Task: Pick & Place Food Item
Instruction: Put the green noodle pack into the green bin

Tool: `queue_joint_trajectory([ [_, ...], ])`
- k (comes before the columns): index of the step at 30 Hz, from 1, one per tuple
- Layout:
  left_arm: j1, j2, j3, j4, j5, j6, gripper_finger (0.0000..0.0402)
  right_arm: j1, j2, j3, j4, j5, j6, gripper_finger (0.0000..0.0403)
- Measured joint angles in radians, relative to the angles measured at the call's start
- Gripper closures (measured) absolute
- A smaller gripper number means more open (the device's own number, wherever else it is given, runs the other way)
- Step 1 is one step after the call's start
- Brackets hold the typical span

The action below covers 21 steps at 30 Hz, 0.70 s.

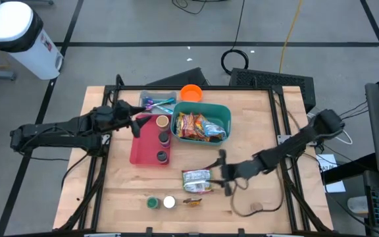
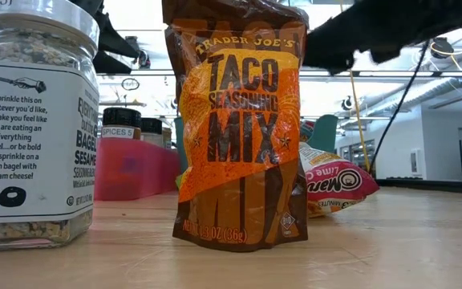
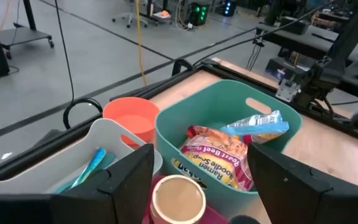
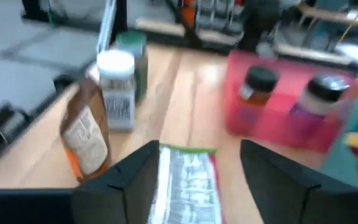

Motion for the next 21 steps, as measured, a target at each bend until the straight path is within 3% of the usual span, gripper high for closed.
queue_joint_trajectory([
  [5,0.0,0.007,0.0,-0.002,0.0,-0.003,0.0135,-0.018,0.18,0.216,-0.347,-0.029,0.023,0.0132],
  [9,0.0,0.007,0.0,-0.004,0.0,-0.003,0.0135,-0.035,0.284,0.35,-0.525,-0.11,0.065,0.0126],
  [15,0.0,0.007,-0.001,-0.013,0.0,-0.003,0.0135,-0.06,0.345,0.413,-0.633,-0.127,0.075,0.0155],
  [21,0.0,0.007,-0.001,-0.017,0.0,-0.003,0.0135,-0.067,0.322,0.413,-0.703,-0.126,0.103,0.0215],
])
